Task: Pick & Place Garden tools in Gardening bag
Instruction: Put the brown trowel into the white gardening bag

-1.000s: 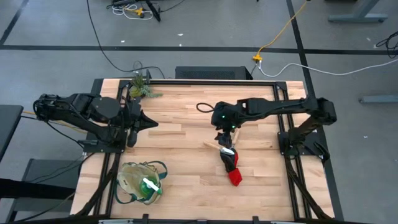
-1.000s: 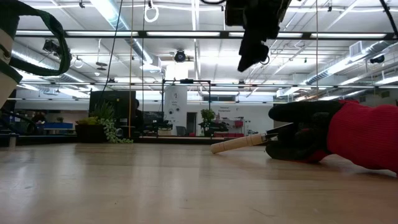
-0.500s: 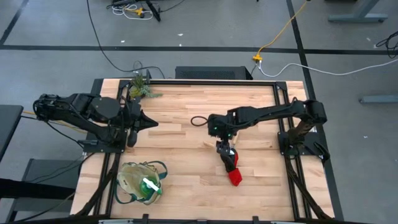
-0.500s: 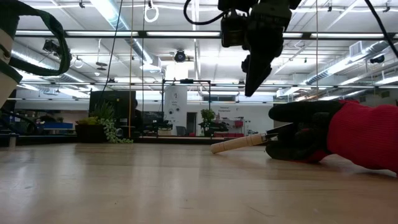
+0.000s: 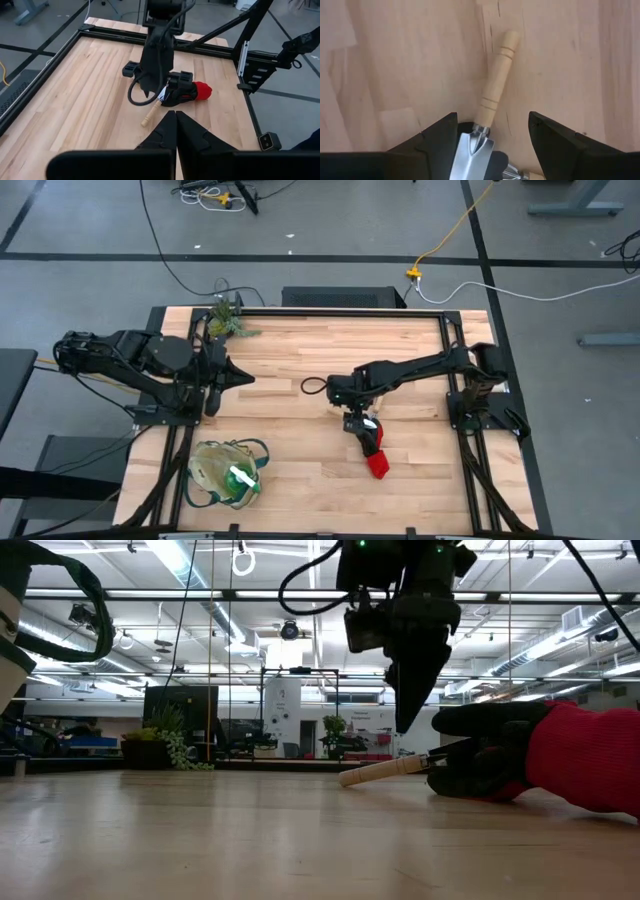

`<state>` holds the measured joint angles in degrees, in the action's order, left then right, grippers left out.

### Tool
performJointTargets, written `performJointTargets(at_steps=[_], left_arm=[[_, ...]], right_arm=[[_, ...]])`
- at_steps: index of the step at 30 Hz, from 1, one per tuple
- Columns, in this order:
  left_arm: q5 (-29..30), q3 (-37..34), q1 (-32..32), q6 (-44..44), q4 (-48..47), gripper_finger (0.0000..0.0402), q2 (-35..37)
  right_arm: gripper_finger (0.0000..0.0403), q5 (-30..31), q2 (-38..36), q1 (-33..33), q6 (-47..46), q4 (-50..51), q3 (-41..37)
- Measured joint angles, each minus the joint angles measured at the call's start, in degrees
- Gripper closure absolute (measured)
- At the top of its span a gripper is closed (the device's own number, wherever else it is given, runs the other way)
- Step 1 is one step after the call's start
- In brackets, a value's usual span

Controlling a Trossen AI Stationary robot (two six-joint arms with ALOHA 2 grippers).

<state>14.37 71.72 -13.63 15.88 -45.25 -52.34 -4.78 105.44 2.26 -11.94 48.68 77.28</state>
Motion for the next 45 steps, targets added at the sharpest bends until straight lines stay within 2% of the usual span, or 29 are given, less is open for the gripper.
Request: performJointTargets(at_steps=[26, 37, 45], left_arm=[[0.6, 0.0, 0.0, 0.0, 0.0, 0.0399, 0.0], [0.8, 0.0, 0.0, 0.1, 0.0, 0.0397, 0.0], [1.0, 0.0, 0.0, 0.5, 0.0, 0.0398, 0.0]], right_arm=[[0.0156, 0.3, 1.2, 0.1, -2.0, -2.5, -0.2], [0.0156, -0.7, 1.2, 0.1, -3.9, -5.9, -6.6], [0.0156, -1.2, 1.2, 0.2, -4.5, -7.8, -7.7]])
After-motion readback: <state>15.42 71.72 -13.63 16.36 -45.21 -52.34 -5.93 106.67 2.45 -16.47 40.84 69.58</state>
